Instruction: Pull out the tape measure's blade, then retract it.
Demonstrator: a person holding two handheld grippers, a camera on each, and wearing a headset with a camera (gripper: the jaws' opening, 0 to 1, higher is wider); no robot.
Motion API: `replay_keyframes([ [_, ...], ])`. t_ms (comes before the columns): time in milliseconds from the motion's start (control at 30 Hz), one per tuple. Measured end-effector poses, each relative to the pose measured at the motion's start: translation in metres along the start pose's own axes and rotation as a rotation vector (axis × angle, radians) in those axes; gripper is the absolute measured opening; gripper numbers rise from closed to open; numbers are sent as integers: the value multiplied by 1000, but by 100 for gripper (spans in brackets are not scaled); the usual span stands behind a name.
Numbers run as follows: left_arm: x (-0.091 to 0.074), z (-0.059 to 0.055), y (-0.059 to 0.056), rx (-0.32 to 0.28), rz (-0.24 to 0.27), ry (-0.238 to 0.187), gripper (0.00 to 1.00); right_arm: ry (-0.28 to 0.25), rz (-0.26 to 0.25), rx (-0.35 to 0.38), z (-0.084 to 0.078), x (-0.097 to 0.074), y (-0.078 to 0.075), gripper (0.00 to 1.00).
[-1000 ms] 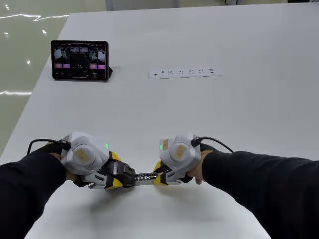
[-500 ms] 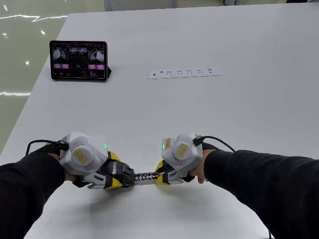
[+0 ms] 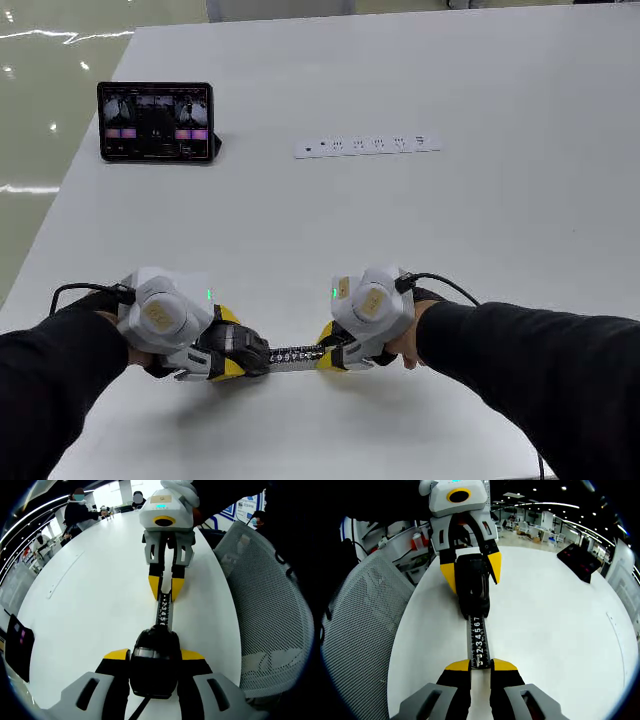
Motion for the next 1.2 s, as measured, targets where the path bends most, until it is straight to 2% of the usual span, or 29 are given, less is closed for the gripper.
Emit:
replay_keyframes([
  [333, 0, 0, 0, -3, 1, -2, 31, 16, 3, -9, -5, -4, -1, 10],
  [667, 1, 0, 0, -6, 5, -7, 31, 2, -3, 17, -10, -11, -2, 10],
  [1200, 1, 0, 0, -9, 7, -7, 31, 9, -1, 0, -16, -16, -3, 10],
])
Point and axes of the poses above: the centre of the closed fingertips' face, and the gripper's own axes: x roughly forward along the fingers, y roughly to its left, z roughly out of its top, the point moved 1 cm from there along -x, roughly backward along the fingers, and after that the axes turned 2 degrees about x, right-handed, at the moved point
